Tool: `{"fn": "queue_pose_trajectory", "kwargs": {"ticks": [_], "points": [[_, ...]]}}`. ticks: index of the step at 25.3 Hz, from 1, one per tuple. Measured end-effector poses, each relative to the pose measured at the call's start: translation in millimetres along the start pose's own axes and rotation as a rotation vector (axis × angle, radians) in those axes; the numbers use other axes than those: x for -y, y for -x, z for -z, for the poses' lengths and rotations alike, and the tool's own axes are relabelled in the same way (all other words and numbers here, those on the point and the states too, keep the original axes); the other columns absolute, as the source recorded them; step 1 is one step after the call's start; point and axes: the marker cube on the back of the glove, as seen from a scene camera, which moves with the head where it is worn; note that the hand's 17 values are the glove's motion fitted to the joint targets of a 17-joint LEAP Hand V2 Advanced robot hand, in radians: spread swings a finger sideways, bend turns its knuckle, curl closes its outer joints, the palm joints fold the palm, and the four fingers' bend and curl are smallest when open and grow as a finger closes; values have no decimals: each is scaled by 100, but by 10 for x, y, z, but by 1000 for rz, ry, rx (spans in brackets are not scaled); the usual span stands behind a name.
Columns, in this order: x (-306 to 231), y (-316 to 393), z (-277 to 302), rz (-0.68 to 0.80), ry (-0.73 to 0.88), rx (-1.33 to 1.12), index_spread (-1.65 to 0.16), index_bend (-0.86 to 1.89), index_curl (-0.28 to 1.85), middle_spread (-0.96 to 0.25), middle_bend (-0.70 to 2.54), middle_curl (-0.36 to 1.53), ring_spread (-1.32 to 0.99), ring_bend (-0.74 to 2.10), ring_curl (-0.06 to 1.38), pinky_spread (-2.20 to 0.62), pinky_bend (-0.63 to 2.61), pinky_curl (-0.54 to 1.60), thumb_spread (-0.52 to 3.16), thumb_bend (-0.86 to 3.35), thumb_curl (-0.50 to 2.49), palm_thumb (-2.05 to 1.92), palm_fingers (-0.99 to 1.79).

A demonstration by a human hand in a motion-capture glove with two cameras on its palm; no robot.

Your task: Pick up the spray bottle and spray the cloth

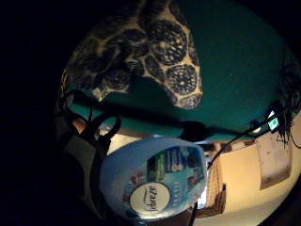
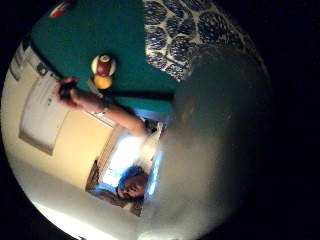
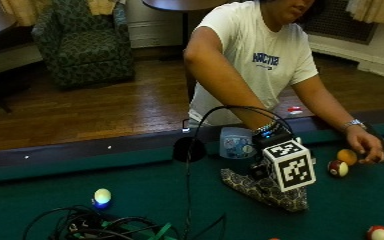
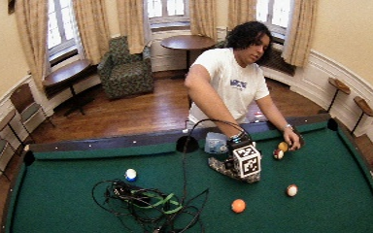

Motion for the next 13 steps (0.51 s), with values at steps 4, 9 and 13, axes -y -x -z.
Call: {"fn": "queue_pose_trajectory", "kwargs": {"ticks": [4,9,13], "points": [[-369,273,369,155,-153,63,-28,32,63,-21,66,57,-21,80,49,-30,49,43,36,-3,86,92,138],[-872,622,856,396,-433,186,-29,31,64,-21,66,57,-21,80,49,-30,49,43,37,-3,86,92,138],[-1211,827,1088,601,-598,301,-29,31,64,-21,66,57,-21,80,49,-30,49,43,37,-3,86,92,138]]}}
